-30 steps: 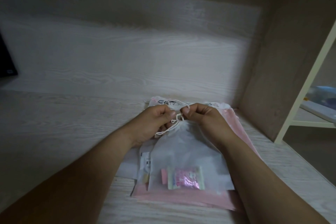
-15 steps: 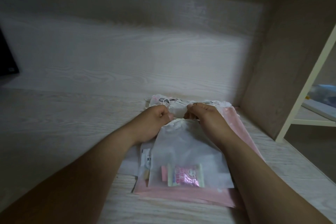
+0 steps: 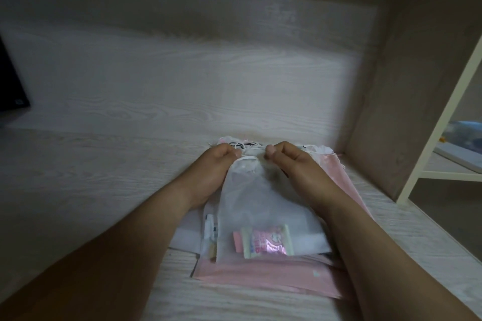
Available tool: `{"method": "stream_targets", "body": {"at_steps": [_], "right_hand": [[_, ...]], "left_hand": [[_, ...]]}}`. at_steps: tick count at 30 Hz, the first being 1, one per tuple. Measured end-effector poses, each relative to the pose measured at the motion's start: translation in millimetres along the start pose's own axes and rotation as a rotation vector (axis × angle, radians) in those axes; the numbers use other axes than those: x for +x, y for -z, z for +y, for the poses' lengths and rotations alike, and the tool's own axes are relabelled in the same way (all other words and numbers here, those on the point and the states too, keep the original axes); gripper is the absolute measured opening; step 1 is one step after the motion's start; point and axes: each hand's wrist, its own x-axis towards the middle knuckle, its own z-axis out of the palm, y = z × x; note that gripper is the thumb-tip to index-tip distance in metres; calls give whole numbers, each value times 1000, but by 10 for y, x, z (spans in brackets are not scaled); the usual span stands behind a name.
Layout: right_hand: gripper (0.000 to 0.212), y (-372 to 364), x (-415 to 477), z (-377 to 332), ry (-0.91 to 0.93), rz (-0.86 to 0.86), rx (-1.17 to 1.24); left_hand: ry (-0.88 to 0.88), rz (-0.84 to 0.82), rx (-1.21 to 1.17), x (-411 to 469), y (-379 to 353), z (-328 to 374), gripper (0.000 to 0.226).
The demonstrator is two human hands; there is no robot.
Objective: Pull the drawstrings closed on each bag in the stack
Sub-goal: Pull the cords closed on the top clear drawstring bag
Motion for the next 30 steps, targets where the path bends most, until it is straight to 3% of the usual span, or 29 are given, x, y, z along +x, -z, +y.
{"method": "stream_targets", "body": {"at_steps": [2, 4, 6, 8, 10, 15, 18, 20, 23, 25, 30], "right_hand": [[23, 3, -1, 21, -10, -22, 38], [29, -6, 6, 41, 13, -21, -28], [36, -14, 22, 65, 54, 13, -99], [36, -3, 47, 82, 77, 56, -94], [37, -3, 62, 87, 68, 79, -81], [37, -68, 42, 57, -37, 72, 163], [48, -63, -8, 45, -82, -75, 184], [44, -57, -13, 33, -91, -58, 132], [34, -59, 10, 29, -57, 69, 77], [39, -70, -1, 1, -30, 100, 98], [51, -91, -54, -104, -108, 9, 207]], "left_hand": [[50, -14, -149, -25, -30, 29, 22], [110, -118, -269, -47, -44, 63, 38], [107, -201, -193, -68, -58, 74, 45], [36, -176, -32, -71, -54, 60, 29], [20, -146, -20, -62, -44, 22, 21], [99, -121, -257, -51, -57, -6, 32], [132, -107, -351, -68, -72, 28, 31], [171, -110, -403, -60, -40, 71, 32], [256, -182, -378, -82, 32, 140, 45], [257, -201, -344, -83, 100, 171, 38], [226, -6, -248, -15, 371, 315, 28]]}}
